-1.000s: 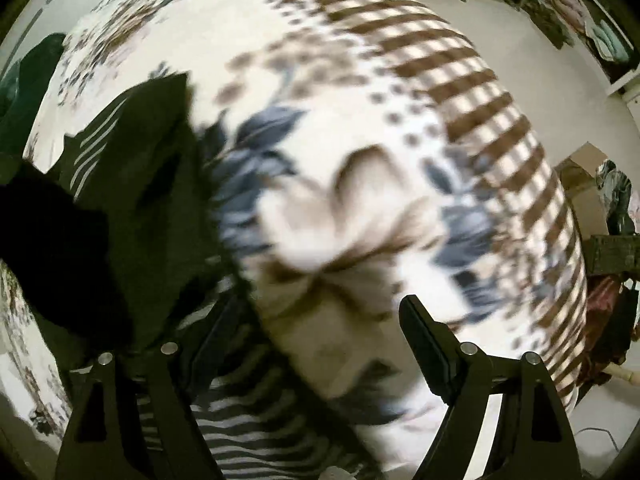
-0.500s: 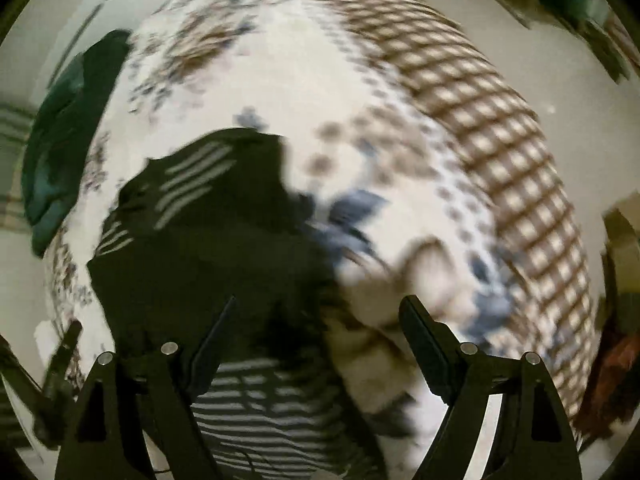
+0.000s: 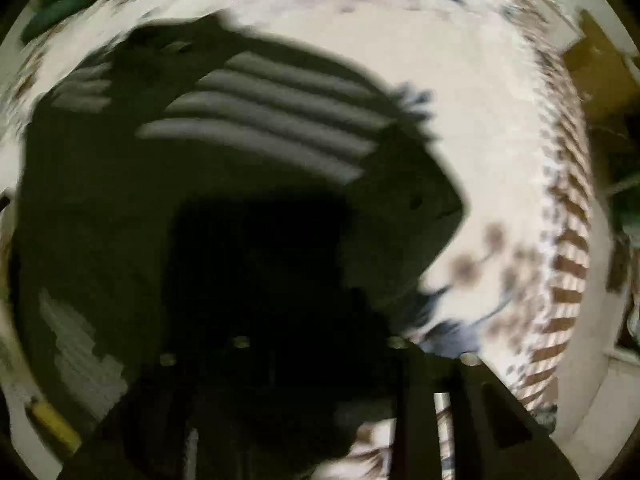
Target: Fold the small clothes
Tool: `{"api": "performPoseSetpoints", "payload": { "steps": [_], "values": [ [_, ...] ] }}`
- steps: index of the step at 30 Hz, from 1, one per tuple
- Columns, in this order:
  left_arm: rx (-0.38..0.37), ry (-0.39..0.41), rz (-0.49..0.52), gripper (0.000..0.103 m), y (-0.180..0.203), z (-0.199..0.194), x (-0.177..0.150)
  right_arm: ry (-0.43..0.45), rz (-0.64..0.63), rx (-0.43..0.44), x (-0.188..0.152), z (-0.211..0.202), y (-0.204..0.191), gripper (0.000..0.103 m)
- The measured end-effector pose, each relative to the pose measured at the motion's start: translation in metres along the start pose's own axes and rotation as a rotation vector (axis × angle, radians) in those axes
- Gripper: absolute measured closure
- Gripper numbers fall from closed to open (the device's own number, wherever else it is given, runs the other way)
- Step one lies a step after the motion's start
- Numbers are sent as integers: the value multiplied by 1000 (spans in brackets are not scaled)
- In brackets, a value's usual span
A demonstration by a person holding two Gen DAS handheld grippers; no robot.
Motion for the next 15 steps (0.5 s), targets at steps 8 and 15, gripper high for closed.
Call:
{"api": "performPoseSetpoints", "payload": {
  "steps": [8,15],
  "values": [
    [-20,-4,12,8,-4,9,4,70,210,29,41,-44,35,50],
    [-47,-48,-50,8,-24,5,-9,36,83,185,50,-52,-38,43]
  ]
}}
Point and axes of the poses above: each gripper's, at about its wrist camera, not at the fingertips, and z roughly the way its jaws point, y to its right, x to its top, the point moved 5 cm from there along z, roughly the way its jaws point
